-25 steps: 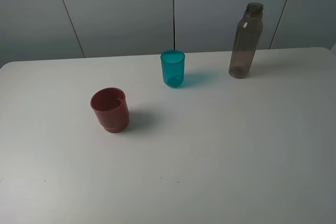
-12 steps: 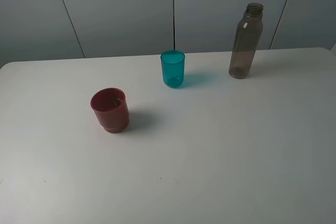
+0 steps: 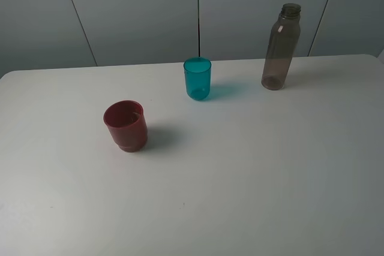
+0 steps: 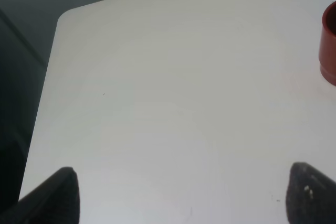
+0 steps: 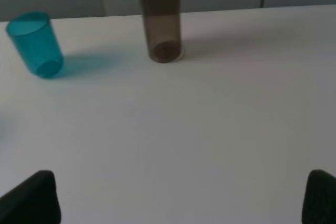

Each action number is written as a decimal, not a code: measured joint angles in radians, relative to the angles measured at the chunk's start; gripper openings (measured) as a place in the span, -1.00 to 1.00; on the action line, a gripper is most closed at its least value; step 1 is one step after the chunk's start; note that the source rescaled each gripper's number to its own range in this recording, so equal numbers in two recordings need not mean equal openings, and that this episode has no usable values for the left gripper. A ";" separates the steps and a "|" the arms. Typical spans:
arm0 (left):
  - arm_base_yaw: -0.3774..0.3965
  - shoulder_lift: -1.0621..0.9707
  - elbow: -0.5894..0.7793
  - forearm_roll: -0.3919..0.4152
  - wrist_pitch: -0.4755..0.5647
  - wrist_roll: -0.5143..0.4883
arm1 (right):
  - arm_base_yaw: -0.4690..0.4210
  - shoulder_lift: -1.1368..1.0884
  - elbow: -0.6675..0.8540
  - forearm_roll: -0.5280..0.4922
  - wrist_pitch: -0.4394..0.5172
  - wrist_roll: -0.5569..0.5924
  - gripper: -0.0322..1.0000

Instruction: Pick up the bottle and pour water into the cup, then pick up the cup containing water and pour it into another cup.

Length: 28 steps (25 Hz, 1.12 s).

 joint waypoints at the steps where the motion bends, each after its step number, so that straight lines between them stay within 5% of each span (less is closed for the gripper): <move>1: 0.000 0.000 0.000 0.000 0.000 0.000 | -0.041 0.000 0.000 0.000 0.000 0.000 1.00; 7: 0.000 0.000 0.000 0.000 0.000 0.000 | -0.178 0.000 0.000 0.052 0.000 -0.118 1.00; 20: 0.000 0.000 0.000 0.000 0.000 0.000 | -0.152 0.000 0.000 0.114 0.000 -0.238 1.00; 28: 0.000 0.000 0.000 0.000 0.000 0.000 | -0.134 0.000 0.000 0.099 0.000 -0.189 1.00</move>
